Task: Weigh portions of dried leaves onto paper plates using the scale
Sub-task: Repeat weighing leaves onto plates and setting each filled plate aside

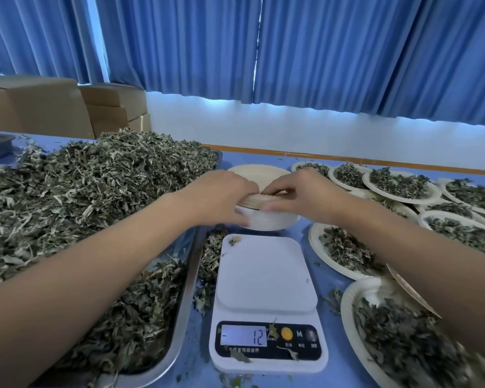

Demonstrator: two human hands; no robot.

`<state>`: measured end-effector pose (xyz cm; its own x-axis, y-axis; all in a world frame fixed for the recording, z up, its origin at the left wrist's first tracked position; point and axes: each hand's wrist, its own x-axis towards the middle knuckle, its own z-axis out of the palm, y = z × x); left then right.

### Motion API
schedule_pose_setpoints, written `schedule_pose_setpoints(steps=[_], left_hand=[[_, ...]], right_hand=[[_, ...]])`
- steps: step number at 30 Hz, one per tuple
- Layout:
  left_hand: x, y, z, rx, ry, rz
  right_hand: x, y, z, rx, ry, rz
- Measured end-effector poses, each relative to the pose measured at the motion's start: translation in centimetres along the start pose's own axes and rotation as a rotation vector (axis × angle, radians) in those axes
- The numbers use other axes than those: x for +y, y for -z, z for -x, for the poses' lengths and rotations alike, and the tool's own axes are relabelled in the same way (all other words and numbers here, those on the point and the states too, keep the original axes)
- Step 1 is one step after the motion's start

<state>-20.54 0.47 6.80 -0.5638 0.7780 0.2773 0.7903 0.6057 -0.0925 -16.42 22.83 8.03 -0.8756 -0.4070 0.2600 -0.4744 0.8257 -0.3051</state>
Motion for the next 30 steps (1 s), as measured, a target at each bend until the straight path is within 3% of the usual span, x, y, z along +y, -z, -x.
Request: schedule_pose_setpoints(steps=[3,5,10,19,30], left_hand=[[-0.3,0.6,0.1,0.053,0.081,0.374],[-0.5,0.8,0.3,0.114,0.101,0.461],[-0.6,1.1,0.5,0.131,0.101,0.444],[-0.6,1.1,0.4,0.153,0.083,0.456],[-0.8,0.8,0.0,0.201,0.082,0.445]], right_hand=[[0.3,0.4,-0.3,0.033,-0.014,-0.057],[0.3,0.6,-0.4,0.022,-0.026,-0.071],[-0.1,1.2,-0.7,-0.032,-0.031,-0.076],[-0.7,2.0,-0.9,-0.093,0.066,0.131],[-2.7,2.2,-0.8,-0.16,0.204,0.835]])
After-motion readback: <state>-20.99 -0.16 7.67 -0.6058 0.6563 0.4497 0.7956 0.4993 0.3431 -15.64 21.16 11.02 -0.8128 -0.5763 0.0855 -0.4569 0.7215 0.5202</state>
